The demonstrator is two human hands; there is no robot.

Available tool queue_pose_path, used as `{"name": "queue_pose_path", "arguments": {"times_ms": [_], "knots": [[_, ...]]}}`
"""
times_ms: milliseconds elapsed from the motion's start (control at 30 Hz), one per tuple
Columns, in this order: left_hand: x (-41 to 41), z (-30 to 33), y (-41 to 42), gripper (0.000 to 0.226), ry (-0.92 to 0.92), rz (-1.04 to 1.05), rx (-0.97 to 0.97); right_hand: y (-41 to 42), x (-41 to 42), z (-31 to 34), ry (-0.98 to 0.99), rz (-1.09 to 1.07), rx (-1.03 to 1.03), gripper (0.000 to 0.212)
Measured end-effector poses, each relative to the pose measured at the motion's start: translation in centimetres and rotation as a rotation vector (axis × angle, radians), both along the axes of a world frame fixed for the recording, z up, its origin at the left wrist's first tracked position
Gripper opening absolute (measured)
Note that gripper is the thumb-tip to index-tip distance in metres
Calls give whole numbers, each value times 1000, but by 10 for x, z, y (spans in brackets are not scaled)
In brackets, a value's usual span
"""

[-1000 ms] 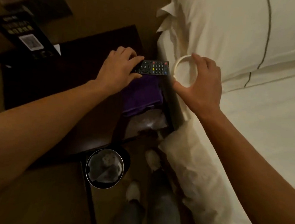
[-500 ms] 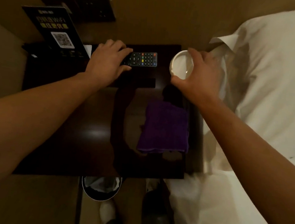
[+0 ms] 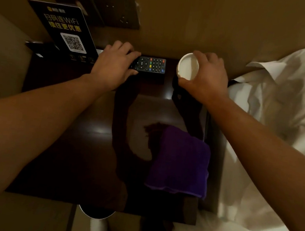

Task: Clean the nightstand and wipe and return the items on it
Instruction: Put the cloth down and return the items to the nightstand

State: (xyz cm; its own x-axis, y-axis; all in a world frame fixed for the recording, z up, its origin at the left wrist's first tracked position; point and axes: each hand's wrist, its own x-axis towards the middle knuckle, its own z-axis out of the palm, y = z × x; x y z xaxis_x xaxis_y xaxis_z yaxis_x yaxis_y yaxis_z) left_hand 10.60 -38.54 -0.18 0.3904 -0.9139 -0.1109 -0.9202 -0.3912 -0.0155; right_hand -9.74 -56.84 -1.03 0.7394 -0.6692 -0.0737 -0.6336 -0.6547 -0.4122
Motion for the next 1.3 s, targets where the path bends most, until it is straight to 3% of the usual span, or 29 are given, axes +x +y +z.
{"name": "queue_pose_path", "arguments": {"times_ms": [800, 1300], "knots": [[13, -26, -10, 61, 76, 66, 53, -3, 20, -26, 51, 58, -24, 86], [25, -35, -11, 68, 86, -15, -5, -4, 21, -32, 51, 37, -3, 83]]}}
